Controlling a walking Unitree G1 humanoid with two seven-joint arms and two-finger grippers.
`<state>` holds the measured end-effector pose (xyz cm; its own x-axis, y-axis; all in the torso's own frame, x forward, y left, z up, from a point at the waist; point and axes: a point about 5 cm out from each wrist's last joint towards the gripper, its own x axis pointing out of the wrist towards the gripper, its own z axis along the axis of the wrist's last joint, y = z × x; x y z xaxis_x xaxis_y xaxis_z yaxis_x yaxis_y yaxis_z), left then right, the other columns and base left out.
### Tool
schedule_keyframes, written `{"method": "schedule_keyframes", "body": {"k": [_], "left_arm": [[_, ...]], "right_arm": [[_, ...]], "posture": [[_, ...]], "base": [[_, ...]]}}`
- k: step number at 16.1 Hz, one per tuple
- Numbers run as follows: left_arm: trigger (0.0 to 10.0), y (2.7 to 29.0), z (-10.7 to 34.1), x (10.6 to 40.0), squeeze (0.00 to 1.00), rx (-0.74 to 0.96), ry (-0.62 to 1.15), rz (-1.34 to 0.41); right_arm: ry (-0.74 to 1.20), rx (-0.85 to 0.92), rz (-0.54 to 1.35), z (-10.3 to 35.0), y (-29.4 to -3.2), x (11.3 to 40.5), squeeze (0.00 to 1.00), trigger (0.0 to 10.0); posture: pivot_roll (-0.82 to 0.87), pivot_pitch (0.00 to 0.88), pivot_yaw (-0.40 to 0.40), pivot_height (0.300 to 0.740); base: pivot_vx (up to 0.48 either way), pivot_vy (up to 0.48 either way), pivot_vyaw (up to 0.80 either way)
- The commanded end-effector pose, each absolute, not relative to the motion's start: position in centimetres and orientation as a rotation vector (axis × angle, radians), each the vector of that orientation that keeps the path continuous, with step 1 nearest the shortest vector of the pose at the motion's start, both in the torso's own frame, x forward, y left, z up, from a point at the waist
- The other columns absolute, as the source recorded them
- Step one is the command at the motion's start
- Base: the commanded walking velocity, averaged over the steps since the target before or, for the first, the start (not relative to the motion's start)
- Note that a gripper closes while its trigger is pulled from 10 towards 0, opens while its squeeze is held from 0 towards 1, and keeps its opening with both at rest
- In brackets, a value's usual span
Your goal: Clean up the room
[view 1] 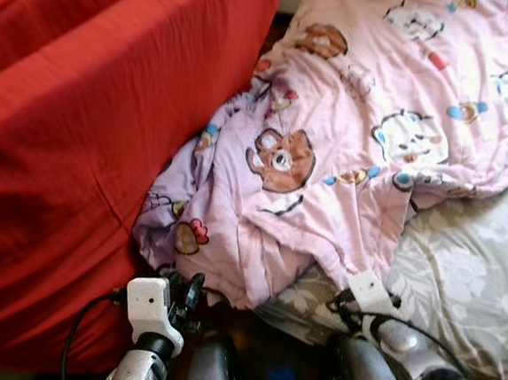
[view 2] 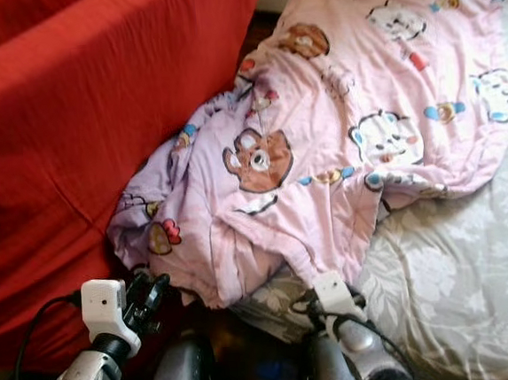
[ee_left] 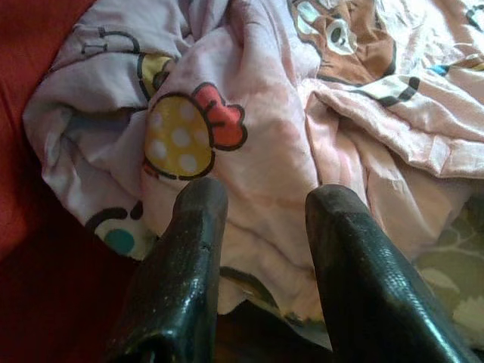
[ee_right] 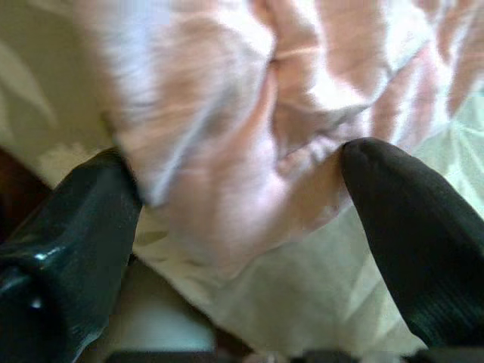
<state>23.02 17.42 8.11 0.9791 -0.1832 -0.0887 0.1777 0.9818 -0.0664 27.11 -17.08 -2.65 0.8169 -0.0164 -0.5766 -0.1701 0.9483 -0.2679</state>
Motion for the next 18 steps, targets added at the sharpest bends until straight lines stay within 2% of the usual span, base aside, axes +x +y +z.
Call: {"method": "schedule_keyframes", "body": {"k": [1, 6, 7, 18], "left_arm": [[10.0, 17.6, 7.7, 22.5, 0.00, -0.060, 0.125, -0.176], [10.0, 17.3, 7.9, 21.8, 0.00, -0.069, 0.136, -0.172], [10.0, 17.3, 7.8, 21.6, 0.00, -0.070, 0.139, -0.169], [10.0, 17.3, 7.7, 21.6, 0.00, -0.072, 0.147, -0.151]], "right_arm": [[0.648, -0.328, 0.080, -3.4, -17.2, 26.3, 0.00, 10.0], [0.650, -0.340, 0.088, -3.5, -17.5, 26.0, 0.00, 10.0], [0.650, -0.347, 0.089, -3.6, -17.4, 25.9, 0.00, 0.1], [0.642, -0.350, 0.116, -3.7, -16.9, 25.9, 0.00, 0.0]], "posture": [[0.13, 0.320, 0.033, 0.644], [0.14, 0.346, 0.030, 0.644], [0.14, 0.351, 0.029, 0.644], [0.14, 0.349, 0.017, 0.644]], "base": [[0.000, 0.000, 0.00], [0.000, 0.000, 0.00], [0.000, 0.000, 0.00], [0.000, 0.000, 0.00]]}}
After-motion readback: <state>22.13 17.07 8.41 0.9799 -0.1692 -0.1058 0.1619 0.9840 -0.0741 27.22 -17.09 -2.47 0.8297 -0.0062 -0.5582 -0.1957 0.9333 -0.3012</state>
